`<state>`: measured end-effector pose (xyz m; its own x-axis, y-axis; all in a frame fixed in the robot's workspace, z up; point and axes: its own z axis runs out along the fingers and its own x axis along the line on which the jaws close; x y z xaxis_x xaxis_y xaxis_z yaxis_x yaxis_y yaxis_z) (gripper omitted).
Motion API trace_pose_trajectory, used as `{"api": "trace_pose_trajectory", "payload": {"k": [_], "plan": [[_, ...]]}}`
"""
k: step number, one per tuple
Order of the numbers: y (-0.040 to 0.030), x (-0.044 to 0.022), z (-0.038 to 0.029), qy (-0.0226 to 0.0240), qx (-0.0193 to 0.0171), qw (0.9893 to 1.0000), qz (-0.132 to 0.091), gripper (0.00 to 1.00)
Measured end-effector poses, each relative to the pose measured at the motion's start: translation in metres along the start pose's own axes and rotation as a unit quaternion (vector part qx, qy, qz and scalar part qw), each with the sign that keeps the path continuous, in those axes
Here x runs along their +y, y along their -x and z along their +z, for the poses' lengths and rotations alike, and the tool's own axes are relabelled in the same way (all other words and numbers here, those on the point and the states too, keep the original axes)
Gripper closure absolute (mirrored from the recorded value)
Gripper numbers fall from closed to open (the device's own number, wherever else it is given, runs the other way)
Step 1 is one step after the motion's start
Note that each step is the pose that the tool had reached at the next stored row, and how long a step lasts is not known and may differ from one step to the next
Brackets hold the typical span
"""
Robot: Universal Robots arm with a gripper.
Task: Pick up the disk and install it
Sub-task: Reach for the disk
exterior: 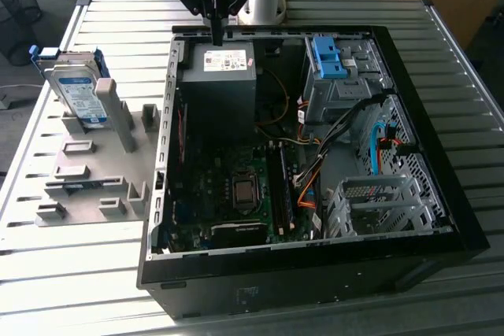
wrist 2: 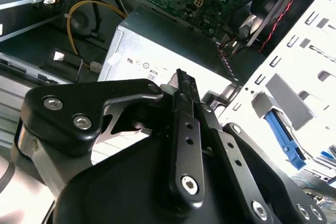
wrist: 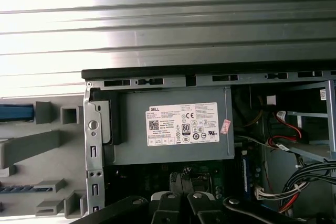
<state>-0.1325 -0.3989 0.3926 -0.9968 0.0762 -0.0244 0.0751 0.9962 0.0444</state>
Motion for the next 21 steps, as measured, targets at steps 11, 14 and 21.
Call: {"api": "trace_pose_trajectory", "payload": {"k": [11, 14, 21], "plan": [[-0.0074, -0.0006, 0.0004, 0.0000, 0.0000, 1.0000, 0.000, 0.89], [-0.0091, -0.0007, 0.0005, 0.0000, 0.0000, 1.0000, 0.000, 0.89], [-0.0122, -0.0009, 0.0006, 0.0000, 0.0000, 1.0000, 0.000, 0.89]]}}
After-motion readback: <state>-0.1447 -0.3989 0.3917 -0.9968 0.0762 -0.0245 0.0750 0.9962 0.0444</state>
